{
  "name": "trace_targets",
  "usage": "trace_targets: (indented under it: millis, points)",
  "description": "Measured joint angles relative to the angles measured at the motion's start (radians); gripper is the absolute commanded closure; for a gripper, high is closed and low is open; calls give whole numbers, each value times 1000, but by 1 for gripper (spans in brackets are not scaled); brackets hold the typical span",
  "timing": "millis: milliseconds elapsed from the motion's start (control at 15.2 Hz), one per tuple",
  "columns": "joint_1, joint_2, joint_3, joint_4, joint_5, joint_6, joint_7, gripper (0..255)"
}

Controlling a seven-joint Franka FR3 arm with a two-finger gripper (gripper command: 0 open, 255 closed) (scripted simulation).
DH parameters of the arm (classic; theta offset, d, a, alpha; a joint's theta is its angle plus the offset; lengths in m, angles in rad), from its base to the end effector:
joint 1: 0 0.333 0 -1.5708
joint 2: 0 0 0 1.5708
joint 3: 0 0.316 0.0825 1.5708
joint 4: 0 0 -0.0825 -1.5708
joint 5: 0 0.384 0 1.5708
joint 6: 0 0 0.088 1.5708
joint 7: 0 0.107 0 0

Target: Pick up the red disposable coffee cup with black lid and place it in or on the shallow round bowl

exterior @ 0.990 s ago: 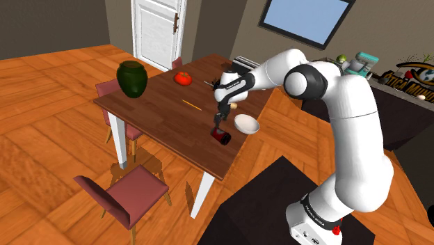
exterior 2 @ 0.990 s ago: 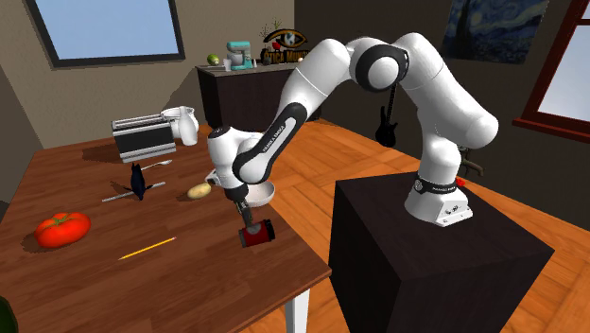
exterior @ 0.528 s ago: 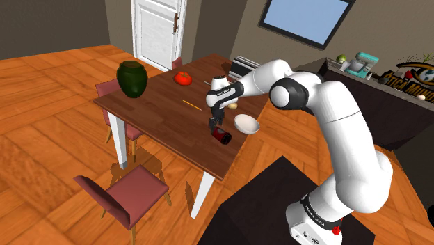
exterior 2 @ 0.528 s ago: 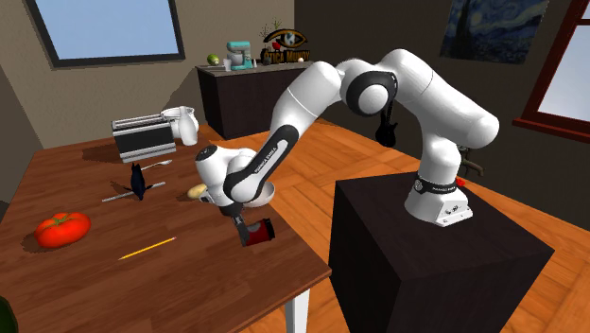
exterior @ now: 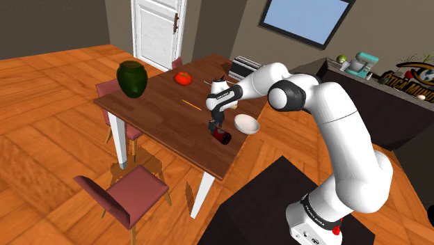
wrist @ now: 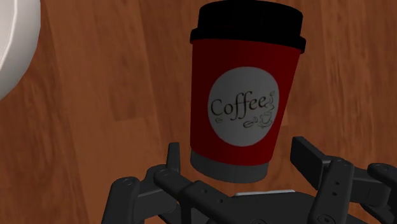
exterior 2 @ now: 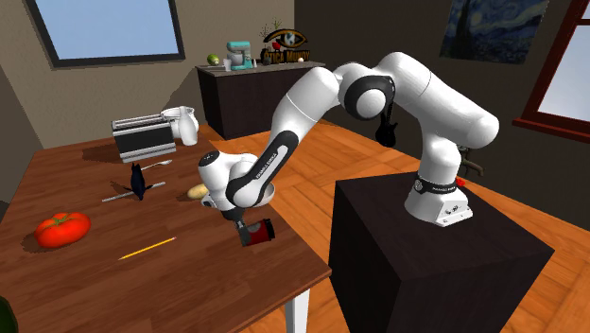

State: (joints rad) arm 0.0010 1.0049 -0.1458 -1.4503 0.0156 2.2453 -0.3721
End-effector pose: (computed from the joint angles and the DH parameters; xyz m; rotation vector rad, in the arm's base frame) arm 0.6787 -0.0849 0.0703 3.0314 0.4131 -0.3439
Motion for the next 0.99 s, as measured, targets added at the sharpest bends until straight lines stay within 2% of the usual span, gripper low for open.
trace_targets:
  millis: [66,132,990]
  points:
    - [0,0,0,0,0,0,0,0]
    - [0,0,0,0,0,0,0,255]
    - [3,-26,-2,-18,-1,-8,0,255]
